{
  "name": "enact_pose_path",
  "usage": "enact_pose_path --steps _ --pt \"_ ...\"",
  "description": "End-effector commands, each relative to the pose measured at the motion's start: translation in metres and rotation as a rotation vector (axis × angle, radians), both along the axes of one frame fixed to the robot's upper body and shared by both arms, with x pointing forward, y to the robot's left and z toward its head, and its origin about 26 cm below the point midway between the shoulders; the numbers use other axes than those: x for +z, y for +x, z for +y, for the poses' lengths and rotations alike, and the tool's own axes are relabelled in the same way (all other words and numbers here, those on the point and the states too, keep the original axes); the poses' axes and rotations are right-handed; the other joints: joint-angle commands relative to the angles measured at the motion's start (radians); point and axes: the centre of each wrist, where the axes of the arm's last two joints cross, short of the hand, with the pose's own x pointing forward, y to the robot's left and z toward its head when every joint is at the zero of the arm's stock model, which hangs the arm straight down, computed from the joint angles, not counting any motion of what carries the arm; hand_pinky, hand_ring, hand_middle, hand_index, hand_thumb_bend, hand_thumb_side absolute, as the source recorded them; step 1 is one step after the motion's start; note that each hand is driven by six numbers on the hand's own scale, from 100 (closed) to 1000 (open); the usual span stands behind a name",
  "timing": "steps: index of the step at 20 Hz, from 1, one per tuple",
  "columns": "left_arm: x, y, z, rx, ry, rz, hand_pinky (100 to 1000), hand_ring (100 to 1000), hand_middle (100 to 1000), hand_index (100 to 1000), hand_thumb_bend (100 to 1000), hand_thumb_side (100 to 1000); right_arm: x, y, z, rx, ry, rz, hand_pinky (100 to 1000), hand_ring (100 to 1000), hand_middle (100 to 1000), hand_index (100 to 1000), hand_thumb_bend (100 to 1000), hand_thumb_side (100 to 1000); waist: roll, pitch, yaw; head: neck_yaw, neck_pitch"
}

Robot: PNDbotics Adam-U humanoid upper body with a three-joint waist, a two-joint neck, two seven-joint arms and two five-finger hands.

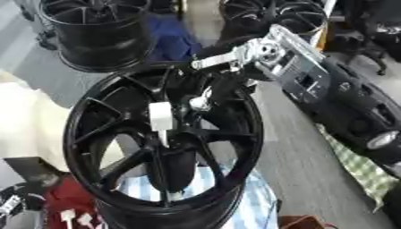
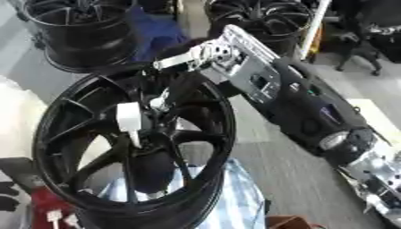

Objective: Pull the pin out of the wheel hub.

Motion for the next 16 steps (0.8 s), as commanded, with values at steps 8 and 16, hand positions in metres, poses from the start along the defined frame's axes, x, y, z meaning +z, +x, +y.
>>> enact_pose_path --steps 8,16 --pt "0.012 0.011 -0.006 -0.032 0.005 -0.039 698 663 670 834 100 748 -0.002 0.011 0.003 -0.037 -0.032 -0.044 808 843 878 938 106 607 0.008 -0.004 0.016 -0.021 -0.002" --pt "0.013 0.013 -0.009 -0.045 0.005 -0.043 698 664 671 834 100 748 -0.011 0.013 0.01 -0.027 -0.068 -0.067 813 843 880 935 128 610 0.009 -0.003 0.024 -0.031 -0.002"
